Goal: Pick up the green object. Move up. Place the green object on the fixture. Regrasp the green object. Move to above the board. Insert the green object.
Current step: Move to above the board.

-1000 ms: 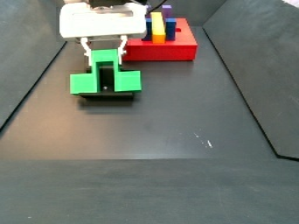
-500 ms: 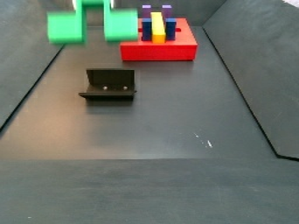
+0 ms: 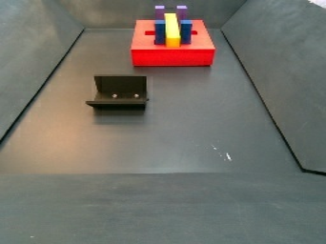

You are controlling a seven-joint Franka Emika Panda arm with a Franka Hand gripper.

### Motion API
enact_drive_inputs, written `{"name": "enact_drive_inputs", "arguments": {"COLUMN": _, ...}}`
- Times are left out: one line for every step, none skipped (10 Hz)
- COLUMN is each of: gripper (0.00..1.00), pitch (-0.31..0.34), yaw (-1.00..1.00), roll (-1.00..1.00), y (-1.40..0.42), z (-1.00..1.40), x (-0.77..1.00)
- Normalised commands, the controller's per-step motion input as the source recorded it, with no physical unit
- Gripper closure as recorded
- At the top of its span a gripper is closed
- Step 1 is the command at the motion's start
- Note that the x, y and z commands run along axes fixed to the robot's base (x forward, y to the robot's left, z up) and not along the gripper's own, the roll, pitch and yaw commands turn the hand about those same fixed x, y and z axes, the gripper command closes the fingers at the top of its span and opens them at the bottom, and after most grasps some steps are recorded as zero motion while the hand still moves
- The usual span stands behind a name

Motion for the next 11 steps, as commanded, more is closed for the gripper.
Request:
{"name": "enact_drive_inputs", "arguments": {"gripper": 1.00, "pitch": 0.036, "yaw": -0.02, "roll": -1.00, "y": -1.40, "z": 0.27, "x": -1.02}}
{"name": "enact_drive_inputs", "arguments": {"gripper": 1.00, "pitch": 0.034, "yaw": -0.02, "roll": -1.00, "y": -1.40, "z": 0.25, "x": -1.03}}
{"name": "enact_drive_inputs", "arguments": {"gripper": 1.00, "pitch": -0.012, "yaw": -0.01, "roll": -1.00, "y": -1.40, "z": 0.28, "x": -1.15}}
{"name": "enact_drive_inputs", "arguments": {"gripper": 1.00, "pitch": -0.021, "yaw": 0.00, "roll": -1.00, "y": -1.40, "z": 0.27, "x": -1.18}}
{"name": "enact_drive_inputs", "arguments": {"gripper": 1.00, "pitch": -0.033, "yaw": 0.00, "roll": -1.00, "y": -1.40, "z": 0.27, "x": -1.20}}
{"name": "enact_drive_inputs", "arguments": {"gripper": 1.00, "pitch": -0.039, "yaw": 0.00, "roll": -1.00, "y": -1.40, "z": 0.27, "x": -1.23}}
{"name": "enact_drive_inputs", "arguments": {"gripper": 1.00, "pitch": -0.058, "yaw": 0.01, "roll": -1.00, "y": -0.51, "z": 0.10, "x": -0.50}}
{"name": "enact_drive_inputs", "arguments": {"gripper": 1.00, "pitch": -0.058, "yaw": 0.01, "roll": -1.00, "y": -0.27, "z": 0.04, "x": -0.30}}
{"name": "enact_drive_inputs", "arguments": {"gripper": 1.00, "pitch": -0.032, "yaw": -0.01, "roll": -1.00, "y": -0.07, "z": 0.02, "x": -0.11}}
{"name": "enact_drive_inputs", "arguments": {"gripper": 1.00, "pitch": -0.050, "yaw": -0.01, "roll": -1.00, "y": -0.06, "z": 0.03, "x": -0.09}}
{"name": "enact_drive_inputs", "arguments": {"gripper": 1.00, "pitch": -0.065, "yaw": -0.01, "roll": -0.76, "y": -0.02, "z": 0.00, "x": -0.09}}
